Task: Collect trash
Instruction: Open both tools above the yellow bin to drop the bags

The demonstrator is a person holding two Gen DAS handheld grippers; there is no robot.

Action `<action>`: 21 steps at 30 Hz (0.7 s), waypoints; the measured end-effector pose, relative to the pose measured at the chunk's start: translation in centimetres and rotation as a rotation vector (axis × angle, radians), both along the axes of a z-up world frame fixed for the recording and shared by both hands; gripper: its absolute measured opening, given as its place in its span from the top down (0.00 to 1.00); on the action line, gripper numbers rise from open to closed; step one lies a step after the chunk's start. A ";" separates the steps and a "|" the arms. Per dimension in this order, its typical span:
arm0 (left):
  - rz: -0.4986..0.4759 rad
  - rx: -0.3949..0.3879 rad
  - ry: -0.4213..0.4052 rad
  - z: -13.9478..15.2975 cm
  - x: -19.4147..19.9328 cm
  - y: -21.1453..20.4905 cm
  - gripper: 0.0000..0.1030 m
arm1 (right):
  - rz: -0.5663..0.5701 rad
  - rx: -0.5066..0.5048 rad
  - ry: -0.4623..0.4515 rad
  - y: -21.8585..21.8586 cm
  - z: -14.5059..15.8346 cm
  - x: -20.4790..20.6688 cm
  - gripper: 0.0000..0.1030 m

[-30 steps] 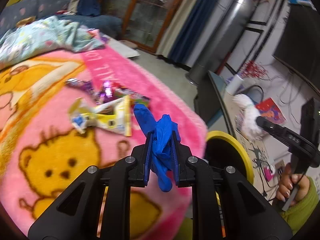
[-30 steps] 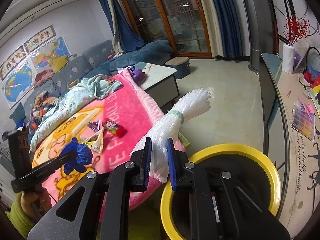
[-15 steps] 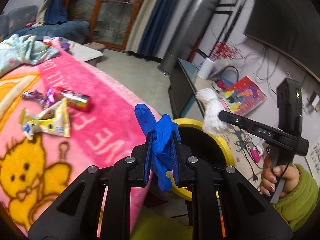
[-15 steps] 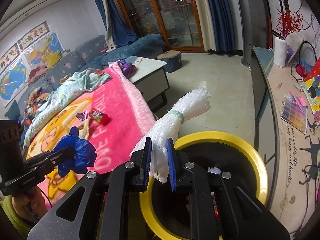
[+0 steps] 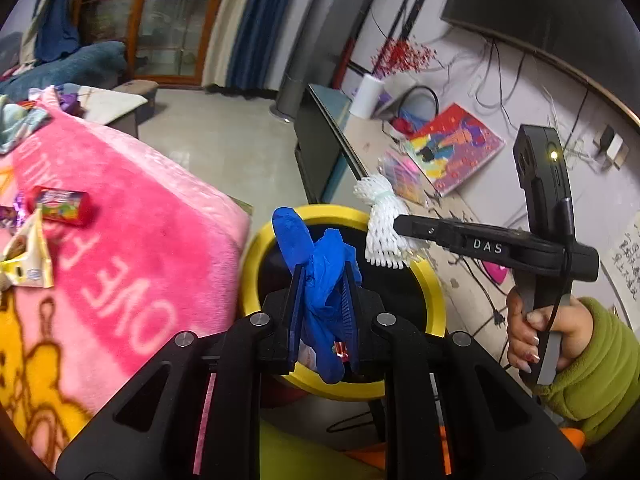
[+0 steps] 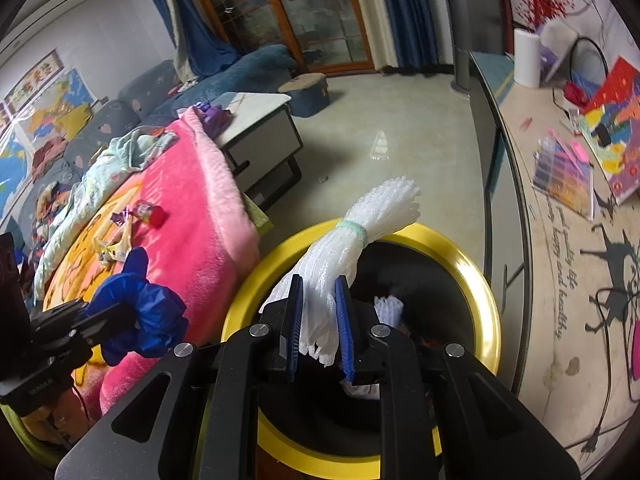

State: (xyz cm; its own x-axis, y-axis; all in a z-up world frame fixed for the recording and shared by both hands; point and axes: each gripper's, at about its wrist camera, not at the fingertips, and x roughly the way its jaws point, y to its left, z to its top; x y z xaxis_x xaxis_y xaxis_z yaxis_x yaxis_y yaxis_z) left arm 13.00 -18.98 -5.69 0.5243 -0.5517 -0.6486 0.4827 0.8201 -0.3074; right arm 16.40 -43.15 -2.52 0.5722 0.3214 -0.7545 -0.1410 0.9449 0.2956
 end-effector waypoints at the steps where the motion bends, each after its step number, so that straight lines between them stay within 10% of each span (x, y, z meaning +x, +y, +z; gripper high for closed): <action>1: -0.014 0.006 0.006 -0.2 0.1 -0.4 0.88 | -0.002 0.000 0.007 -0.2 -0.2 0.0 0.83; 14: -0.083 0.039 0.076 -2.3 1.3 -3.7 0.86 | -0.035 0.048 0.072 -3.1 -2.2 0.2 0.70; 21: -0.082 0.029 0.074 -2.2 1.5 -4.0 0.48 | -0.054 0.061 0.054 -3.6 -1.8 0.1 0.56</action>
State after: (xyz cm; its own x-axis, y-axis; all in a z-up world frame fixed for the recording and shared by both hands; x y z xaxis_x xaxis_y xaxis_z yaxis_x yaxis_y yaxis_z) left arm 14.46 -22.98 -7.85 0.4287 -0.5715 -0.6998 0.5253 0.7878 -0.3216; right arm 16.48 -46.75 -4.29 0.5493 0.3378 -0.7643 -0.0731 0.9306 0.3588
